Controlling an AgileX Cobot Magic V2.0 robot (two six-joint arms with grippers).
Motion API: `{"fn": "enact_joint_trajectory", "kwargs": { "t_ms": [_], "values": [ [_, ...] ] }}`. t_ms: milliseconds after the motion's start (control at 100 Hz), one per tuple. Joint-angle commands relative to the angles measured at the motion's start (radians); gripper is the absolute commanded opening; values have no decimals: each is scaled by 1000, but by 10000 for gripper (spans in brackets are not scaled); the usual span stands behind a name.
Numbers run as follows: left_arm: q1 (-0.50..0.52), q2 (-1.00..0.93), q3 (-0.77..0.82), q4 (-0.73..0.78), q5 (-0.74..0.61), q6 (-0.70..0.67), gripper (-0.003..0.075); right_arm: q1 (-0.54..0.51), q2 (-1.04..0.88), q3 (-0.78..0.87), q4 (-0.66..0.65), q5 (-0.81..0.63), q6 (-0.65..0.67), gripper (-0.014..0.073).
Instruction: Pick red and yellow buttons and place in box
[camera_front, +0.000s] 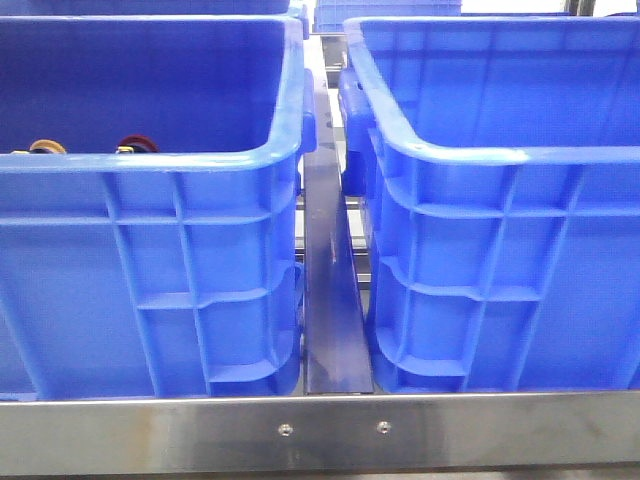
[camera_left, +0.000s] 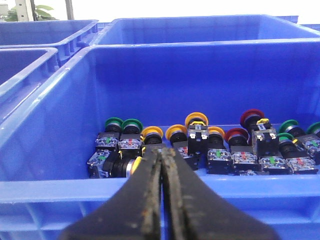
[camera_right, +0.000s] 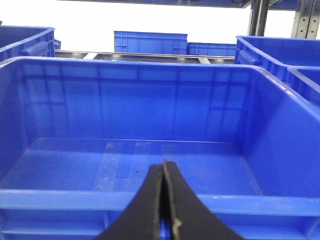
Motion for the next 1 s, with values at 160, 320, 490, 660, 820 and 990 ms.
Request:
{"fn": "enact_joint_trajectory", "kwargs": {
  "t_ms": [160,320,490,660,820,990],
  "values": [
    [1,-30,-128,-3,39,-10,-20,-4,-23,6,-7,-79,-4,-104],
    [1,-24,-205,-3,107,-10,-20,-4,-23,6,-7,-79,-4,-104],
    [1,26,-283,-11,145,-10,-20,-4,-23,6,-7,-79,-4,-104],
    [1,116,-387,-52,202,-10,-20,-4,-23,6,-7,-79,-4,-104],
    [1,241,-485,-52,225,-10,-20,-4,-23,6,-7,-79,-4,-104],
    [1,398,-601,-52,300,-10,-18,-4,-23,6,-7,-79,-4,-104]
  ]
}}
